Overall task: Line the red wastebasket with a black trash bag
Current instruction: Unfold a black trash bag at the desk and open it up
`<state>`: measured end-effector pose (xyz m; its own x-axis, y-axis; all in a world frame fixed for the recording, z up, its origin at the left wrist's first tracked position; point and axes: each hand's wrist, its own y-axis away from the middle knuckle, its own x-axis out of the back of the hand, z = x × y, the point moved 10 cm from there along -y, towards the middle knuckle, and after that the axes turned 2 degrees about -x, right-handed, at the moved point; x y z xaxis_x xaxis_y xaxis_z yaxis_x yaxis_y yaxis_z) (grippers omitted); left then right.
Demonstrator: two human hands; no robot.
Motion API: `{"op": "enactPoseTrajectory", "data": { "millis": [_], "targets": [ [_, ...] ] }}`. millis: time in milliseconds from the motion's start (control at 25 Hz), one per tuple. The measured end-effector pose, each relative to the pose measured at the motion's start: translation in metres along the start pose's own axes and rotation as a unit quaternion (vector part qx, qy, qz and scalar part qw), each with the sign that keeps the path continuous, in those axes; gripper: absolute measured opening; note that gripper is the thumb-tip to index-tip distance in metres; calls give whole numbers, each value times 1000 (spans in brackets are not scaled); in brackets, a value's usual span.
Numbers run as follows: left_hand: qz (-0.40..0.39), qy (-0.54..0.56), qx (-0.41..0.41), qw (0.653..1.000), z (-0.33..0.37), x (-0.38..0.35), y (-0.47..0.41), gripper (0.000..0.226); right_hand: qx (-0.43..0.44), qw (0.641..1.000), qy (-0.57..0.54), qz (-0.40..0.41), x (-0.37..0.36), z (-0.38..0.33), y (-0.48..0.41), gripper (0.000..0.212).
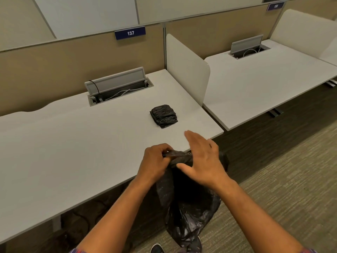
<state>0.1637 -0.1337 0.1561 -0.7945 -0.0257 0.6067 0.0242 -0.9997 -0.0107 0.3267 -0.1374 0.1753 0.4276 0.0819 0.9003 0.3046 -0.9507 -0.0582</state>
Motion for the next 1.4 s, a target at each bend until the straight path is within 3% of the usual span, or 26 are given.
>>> {"op": "enactPoseTrajectory", "data": {
  "millis": [80,160,200,280,400,600,760,880,1000,1080,1200,1400],
  "targets": [
    [-25,12,-21,999,11,2,-1,10,2,997,53,-49,-13,-9,-15,74],
    [-64,-18,-10,998,7,3,-3,36,6,995,72,-66,-14,-11,-27,35],
    [-102,-57,11,993,0,0,-2,47,0,997,53,-61,-12,-8,-29,27],
    [-186,-140,51,971,-21,-9,8,45,-28,999,0,-44,-5,3,-29,30],
    [-238,-196,105,945,-60,-14,27,16,-63,996,-50,-25,2,23,-26,36],
    [-152,-117,155,969,-92,10,32,11,-145,988,-58,-6,6,71,-13,37],
    [-57,-67,118,989,-86,31,27,20,-209,977,-48,5,10,93,4,31],
    [-50,-51,48,996,-57,26,22,20,-117,993,-17,10,17,54,7,59],
    [-56,-48,-17,997,-25,17,15,21,-13,995,77,-56,-2,-2,4,90],
    [-57,-41,-49,996,-11,14,12,22,-11,990,119,-74,-19,-16,1,77],
    [-66,-81,-75,992,-7,16,5,20,-19,990,138,-28,-18,-8,-5,22],
    [-199,-230,-66,950,-48,-1,16,20,-96,992,72,36,-4,36,14,20]
  ]
}}
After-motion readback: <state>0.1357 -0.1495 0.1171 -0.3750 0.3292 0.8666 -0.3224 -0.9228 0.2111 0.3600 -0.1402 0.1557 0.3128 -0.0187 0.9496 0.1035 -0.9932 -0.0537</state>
